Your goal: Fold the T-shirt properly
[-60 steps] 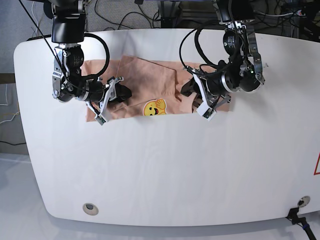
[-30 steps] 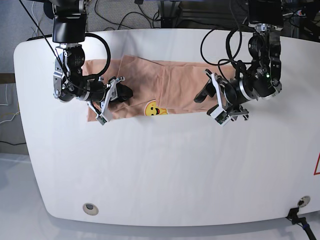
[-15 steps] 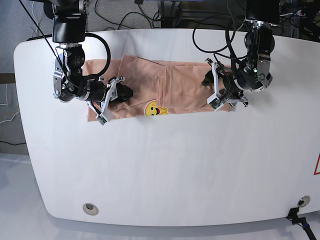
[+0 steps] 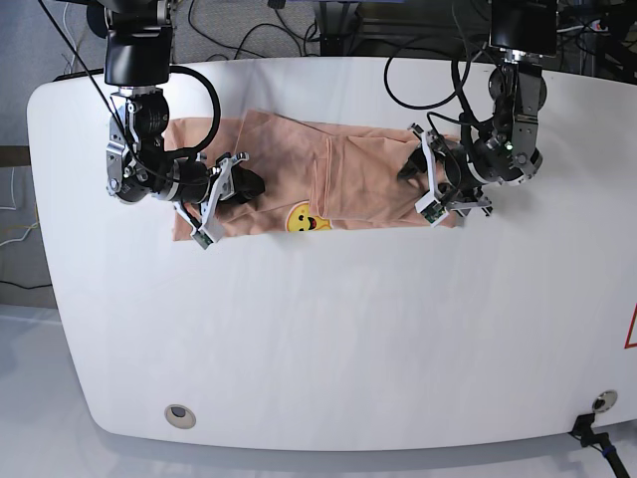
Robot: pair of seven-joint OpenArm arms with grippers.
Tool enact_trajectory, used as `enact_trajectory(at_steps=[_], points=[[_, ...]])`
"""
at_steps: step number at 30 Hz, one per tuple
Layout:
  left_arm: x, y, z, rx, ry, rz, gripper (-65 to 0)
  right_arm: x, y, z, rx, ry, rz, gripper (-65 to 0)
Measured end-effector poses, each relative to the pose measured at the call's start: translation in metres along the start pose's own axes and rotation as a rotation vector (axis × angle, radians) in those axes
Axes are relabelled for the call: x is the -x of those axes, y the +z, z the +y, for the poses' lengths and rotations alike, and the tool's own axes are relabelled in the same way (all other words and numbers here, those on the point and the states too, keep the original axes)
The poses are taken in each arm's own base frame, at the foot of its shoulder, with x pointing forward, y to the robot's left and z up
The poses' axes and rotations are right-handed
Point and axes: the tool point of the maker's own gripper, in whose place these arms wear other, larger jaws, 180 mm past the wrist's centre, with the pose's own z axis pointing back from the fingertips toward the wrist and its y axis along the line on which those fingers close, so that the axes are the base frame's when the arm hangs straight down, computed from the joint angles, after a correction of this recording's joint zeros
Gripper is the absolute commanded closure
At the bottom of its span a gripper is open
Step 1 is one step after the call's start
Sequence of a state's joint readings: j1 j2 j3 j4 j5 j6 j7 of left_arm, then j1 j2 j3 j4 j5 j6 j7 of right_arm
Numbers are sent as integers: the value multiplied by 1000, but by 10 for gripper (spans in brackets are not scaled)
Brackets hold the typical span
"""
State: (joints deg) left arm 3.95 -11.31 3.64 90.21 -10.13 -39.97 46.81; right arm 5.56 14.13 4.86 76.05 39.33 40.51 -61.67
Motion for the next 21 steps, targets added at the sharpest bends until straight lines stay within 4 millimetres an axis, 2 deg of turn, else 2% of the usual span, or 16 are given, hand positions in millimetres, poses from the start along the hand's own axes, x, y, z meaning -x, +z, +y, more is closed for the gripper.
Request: enact_trajectory(at_steps=[3, 6, 10, 12, 17, 21], points=[[0, 0, 0, 0, 0, 0, -307, -4, 4, 1, 19, 34, 10, -131], [-1, 0, 0, 0, 0, -3, -307, -8, 19, 0, 89, 125, 83, -131], [0, 0, 0, 0, 0, -3, -307, -56, 57, -8, 195, 204, -19, -131], [-1, 0, 0, 0, 0, -3, -307, -70, 69, -7, 221, 236, -42, -131], [0, 0, 0, 0, 0, -3, -307, -72, 75, 2, 232, 271, -51, -131], [-1, 0, 0, -1, -1, -4, -307, -63, 73, 2, 231, 264, -37, -131]])
